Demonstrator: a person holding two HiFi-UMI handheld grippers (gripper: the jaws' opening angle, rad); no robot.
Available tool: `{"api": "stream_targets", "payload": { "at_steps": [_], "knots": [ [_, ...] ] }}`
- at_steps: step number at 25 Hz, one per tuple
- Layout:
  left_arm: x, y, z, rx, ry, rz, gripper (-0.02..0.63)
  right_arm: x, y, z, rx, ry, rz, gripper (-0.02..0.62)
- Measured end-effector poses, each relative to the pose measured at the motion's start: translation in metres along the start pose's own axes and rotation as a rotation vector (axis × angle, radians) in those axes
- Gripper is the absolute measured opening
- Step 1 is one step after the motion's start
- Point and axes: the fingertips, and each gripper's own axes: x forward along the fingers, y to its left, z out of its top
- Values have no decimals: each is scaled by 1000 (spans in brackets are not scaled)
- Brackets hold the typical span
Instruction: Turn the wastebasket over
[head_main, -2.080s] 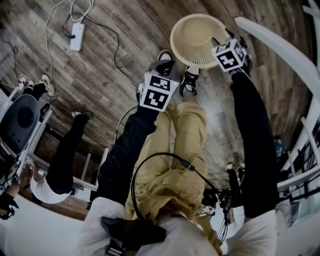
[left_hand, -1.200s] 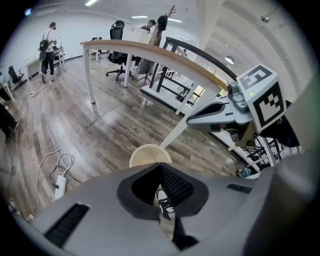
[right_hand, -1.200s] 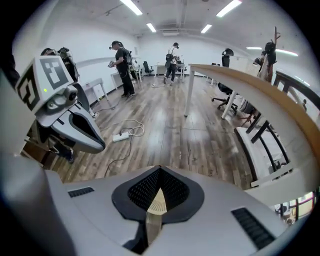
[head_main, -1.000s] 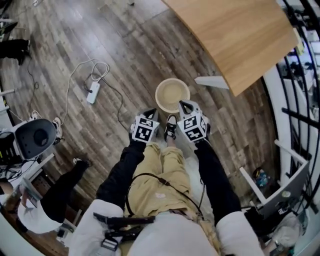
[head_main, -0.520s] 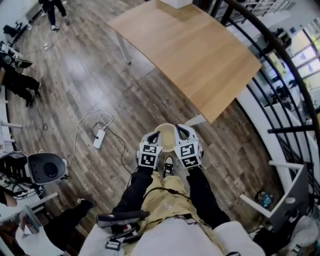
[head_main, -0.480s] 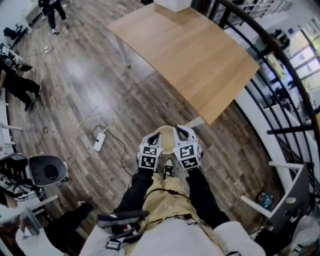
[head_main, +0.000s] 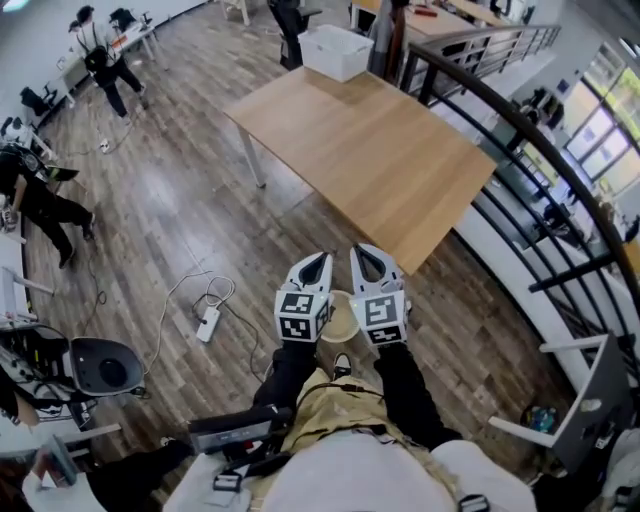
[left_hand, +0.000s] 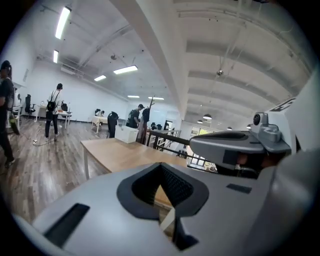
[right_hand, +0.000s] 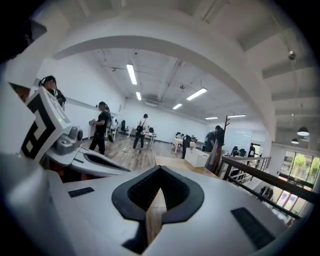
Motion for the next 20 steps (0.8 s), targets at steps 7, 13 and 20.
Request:
{"api": "stream_targets", "payload": {
  "at_steps": [7,13,20],
  "knots": [
    [-19,-20,72,82,-131,-30,2,-15,-17,80,24,-168,-41,20],
    [-29,-18,116,135,-215,-7,2,-22,-24,123,25,-270,-60,20],
    [-44,-19,165,188,-316,11,2,-27,-27,157,17,-381,-56,20]
  ]
}}
